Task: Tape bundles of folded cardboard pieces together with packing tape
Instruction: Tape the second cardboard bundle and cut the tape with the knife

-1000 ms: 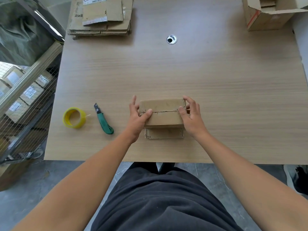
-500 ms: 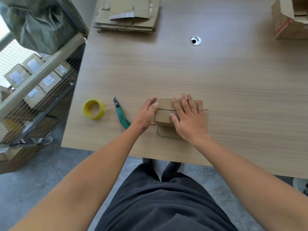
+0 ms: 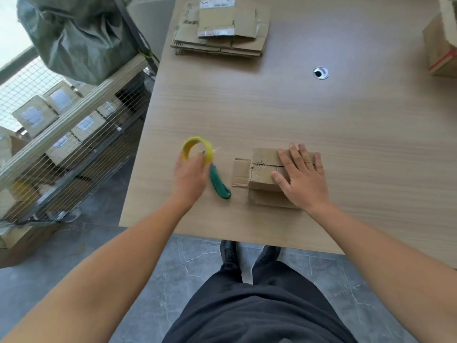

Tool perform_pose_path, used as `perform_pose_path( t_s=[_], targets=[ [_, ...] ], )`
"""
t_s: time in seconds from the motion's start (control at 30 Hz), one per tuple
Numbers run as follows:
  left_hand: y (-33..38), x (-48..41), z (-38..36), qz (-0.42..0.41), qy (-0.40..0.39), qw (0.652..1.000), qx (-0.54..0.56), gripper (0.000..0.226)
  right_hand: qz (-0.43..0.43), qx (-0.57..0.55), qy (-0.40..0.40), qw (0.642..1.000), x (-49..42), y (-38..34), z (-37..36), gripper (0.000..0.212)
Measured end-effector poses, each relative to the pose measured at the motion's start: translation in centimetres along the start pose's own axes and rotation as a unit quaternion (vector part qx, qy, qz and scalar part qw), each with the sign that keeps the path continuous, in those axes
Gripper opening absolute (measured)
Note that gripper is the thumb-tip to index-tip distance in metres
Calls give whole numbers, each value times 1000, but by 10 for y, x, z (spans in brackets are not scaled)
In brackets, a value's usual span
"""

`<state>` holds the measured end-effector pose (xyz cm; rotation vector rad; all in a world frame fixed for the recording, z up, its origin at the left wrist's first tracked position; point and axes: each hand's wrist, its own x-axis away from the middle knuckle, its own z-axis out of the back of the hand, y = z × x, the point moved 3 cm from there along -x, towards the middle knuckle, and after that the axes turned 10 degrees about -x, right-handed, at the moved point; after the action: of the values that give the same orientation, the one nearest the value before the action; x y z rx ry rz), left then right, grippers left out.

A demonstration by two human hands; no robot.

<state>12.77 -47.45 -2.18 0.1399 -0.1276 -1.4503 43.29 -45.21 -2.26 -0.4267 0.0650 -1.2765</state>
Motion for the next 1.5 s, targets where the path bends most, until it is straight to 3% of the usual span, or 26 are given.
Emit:
perform_pose_path(
  t_s=[0.07, 0.13, 0.2, 0.33, 0.43, 0.53, 0.73, 0.93, 1.17, 1.23, 1.3, 1.33, 1.4, 1.5],
  targets=[
    [57, -4, 14, -138, 89, 984, 74, 14, -8, -82, 25, 996, 1, -1, 5, 75],
    [105, -3, 14, -255, 96, 959, 76, 15, -31, -207, 61, 976, 3, -1, 15, 77],
    [128, 0, 9, -298, 94, 949, 32, 19, -24, -286, 86, 954, 4, 0, 24, 73],
    [127, -1, 1, -297, 151, 943, 14, 15, 29, -230, 99, 968, 9, -2, 25, 53],
    [127, -2, -6, -312, 171, 935, 3, 16, 23, -194, 142, 970, 9, -7, 20, 28],
    [127, -1, -10, -298, 184, 937, 7, 16, 1, -208, 161, 965, 6, -12, 19, 16],
    [127, -5, -10, -297, 198, 933, 40, 15, 17, -209, 155, 965, 6, -13, 24, 11],
    [129, -7, -8, -300, 191, 934, 46, 15, -48, -302, 97, 947, -6, -12, 26, 6],
    [121, -9, -6, -332, 184, 925, 32, 24, -31, -318, 34, 947, -4, -15, 30, 15],
    [117, -12, -4, -334, 179, 925, 26, 30, -34, -389, 52, 919, 9, 5, 40, 14],
    [118, -16, -2, -335, 175, 925, 24, 34, -113, -449, 96, 881, 32, 39, 56, 31],
    [119, -18, -2, -336, 176, 925, 23, 35, -155, -473, 107, 860, 43, 54, 61, 28],
    [121, -20, -3, -339, 182, 923, 19, 37, -207, -568, 87, 792, 56, 68, 59, 16],
    [121, -22, -8, -345, 191, 919, 15, 35, -240, -701, 93, 666, 53, 68, 48, 20]
  ],
)
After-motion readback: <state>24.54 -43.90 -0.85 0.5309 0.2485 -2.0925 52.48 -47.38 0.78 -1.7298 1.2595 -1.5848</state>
